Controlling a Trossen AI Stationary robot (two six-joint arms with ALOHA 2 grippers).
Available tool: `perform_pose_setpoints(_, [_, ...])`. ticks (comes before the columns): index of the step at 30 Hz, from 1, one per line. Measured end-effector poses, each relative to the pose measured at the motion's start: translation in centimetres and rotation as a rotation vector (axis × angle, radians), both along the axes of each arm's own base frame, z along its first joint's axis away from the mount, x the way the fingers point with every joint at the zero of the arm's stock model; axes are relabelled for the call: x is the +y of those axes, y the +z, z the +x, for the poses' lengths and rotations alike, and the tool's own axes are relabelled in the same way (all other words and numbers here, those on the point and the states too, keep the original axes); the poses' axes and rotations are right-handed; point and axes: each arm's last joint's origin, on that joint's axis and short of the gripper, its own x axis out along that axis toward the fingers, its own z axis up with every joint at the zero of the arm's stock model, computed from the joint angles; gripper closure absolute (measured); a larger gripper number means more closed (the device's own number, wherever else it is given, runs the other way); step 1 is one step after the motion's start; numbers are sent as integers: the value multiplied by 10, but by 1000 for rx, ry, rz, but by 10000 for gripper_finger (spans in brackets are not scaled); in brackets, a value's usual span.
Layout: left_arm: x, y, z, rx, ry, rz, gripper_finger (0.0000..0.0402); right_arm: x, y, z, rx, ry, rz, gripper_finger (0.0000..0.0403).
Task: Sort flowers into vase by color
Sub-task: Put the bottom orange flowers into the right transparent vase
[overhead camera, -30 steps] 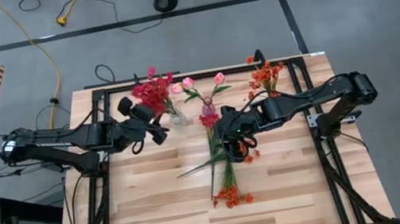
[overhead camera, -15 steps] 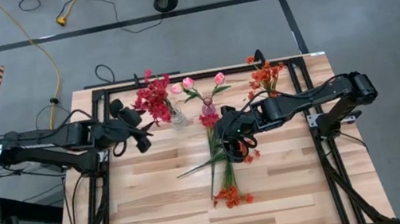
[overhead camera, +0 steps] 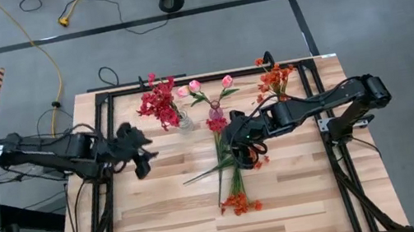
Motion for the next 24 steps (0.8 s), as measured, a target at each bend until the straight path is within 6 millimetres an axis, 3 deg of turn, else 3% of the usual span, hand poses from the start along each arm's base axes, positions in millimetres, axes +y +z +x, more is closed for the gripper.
perform_pose_setpoints(8, [-29, -32, 19, -99, -22, -59, 193, 11, -6, -9, 97, 37, -14, 191])
perform_pose_setpoints(24, [-66, -87, 108, -246, -134, 83, 193, 31, -9, -28, 227, 88, -27, 191])
